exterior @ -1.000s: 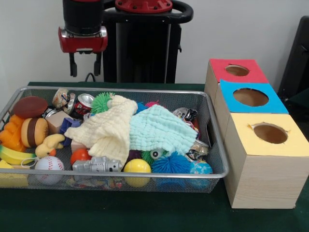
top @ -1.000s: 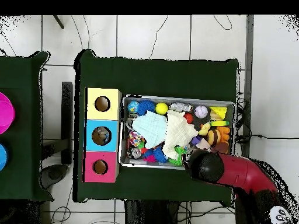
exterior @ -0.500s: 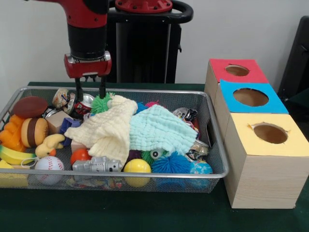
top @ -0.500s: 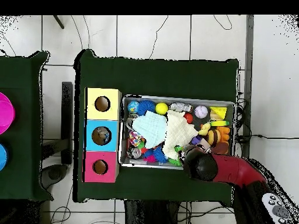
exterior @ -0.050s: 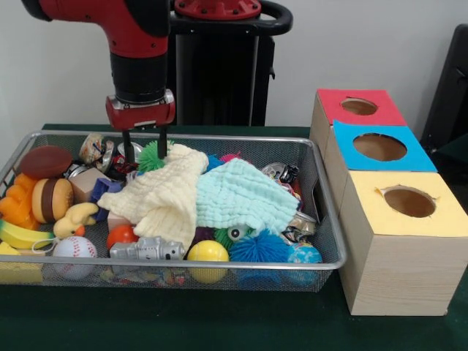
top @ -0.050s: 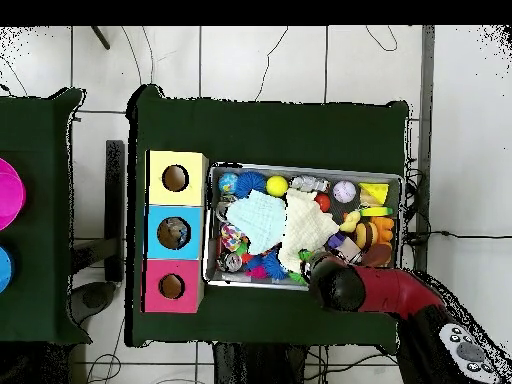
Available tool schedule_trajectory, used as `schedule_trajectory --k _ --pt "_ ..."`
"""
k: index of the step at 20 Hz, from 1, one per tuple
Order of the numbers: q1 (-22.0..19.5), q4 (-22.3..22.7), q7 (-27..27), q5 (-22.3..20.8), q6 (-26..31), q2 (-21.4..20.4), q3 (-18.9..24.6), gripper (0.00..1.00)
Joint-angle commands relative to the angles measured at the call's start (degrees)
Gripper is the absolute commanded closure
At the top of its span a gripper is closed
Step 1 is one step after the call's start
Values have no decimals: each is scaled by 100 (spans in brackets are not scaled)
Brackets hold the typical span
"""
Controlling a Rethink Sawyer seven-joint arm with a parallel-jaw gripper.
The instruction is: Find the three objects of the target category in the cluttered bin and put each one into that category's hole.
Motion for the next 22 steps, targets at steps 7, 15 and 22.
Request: schedule_trajectory --k 7,15,22 --pt "-142 -17 218 -245 -422 279 804 0" --pt "-781 322 111 -326 -952 388 1665 0" --pt "-978 435 158 -420 -1079 379 1896 0"
